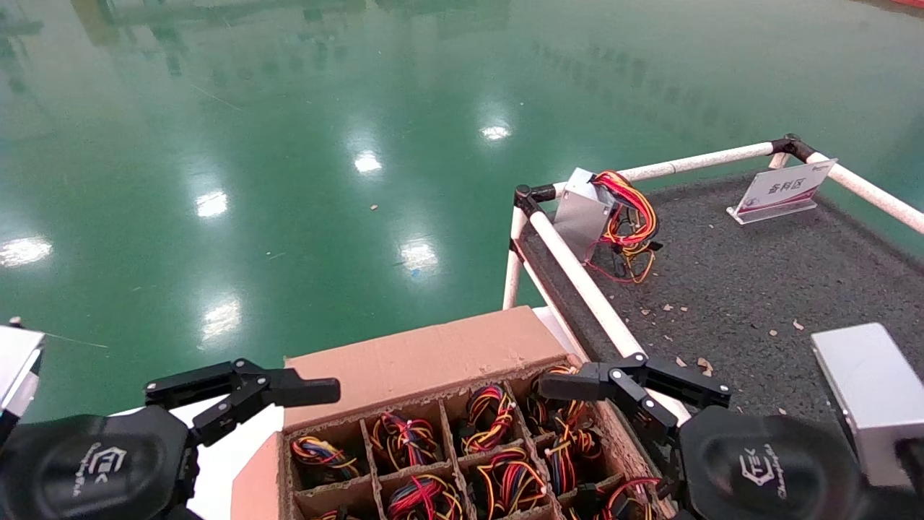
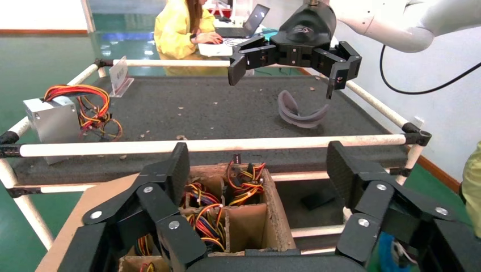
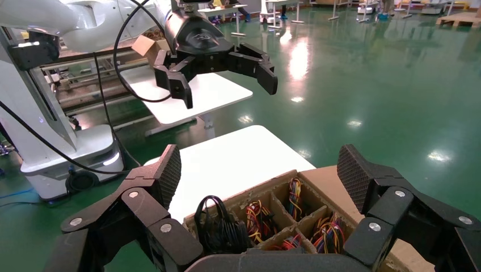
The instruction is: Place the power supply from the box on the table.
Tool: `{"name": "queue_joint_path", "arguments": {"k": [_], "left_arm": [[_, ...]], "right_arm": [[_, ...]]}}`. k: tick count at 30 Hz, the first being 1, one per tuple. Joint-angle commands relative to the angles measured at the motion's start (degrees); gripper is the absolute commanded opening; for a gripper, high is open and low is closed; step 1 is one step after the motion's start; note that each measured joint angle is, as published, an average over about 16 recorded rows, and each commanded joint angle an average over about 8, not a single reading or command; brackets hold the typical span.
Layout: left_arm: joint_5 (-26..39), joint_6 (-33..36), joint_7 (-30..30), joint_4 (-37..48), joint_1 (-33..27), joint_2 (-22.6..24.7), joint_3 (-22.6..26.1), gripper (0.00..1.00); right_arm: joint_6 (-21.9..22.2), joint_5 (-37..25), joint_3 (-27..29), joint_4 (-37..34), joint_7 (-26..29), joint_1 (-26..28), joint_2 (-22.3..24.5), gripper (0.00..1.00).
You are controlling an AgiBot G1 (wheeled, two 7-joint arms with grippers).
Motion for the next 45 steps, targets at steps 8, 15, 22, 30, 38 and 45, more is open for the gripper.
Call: {"name": "queue_joint_path", "arguments": {"k": [8, 15, 22, 30, 38, 45], "left_arm": [[0.0, 0.0, 0.0, 0.0, 0.0, 0.0, 0.0, 0.00], [0.0, 0.0, 0.0, 0.0, 0.0, 0.0, 0.0, 0.00], [0.0, 0.0, 0.0, 0.0, 0.0, 0.0, 0.0, 0.00], [0.0, 0.0, 0.0, 0.0, 0.0, 0.0, 0.0, 0.00], [0.0, 0.0, 0.0, 0.0, 0.0, 0.0, 0.0, 0.07], [0.0, 0.0, 0.0, 0.0, 0.0, 0.0, 0.0, 0.94]], "right_arm": [[0.0, 0.0, 0.0, 0.0, 0.0, 0.0, 0.0, 1.00], [0.0, 0.0, 0.0, 0.0, 0.0, 0.0, 0.0, 1.00], [0.0, 0.0, 0.0, 0.0, 0.0, 0.0, 0.0, 1.00], [0.0, 0.0, 0.0, 0.0, 0.0, 0.0, 0.0, 1.00], [0.0, 0.0, 0.0, 0.0, 0.0, 0.0, 0.0, 1.00], [0.0, 0.0, 0.0, 0.0, 0.0, 0.0, 0.0, 1.00]]}}
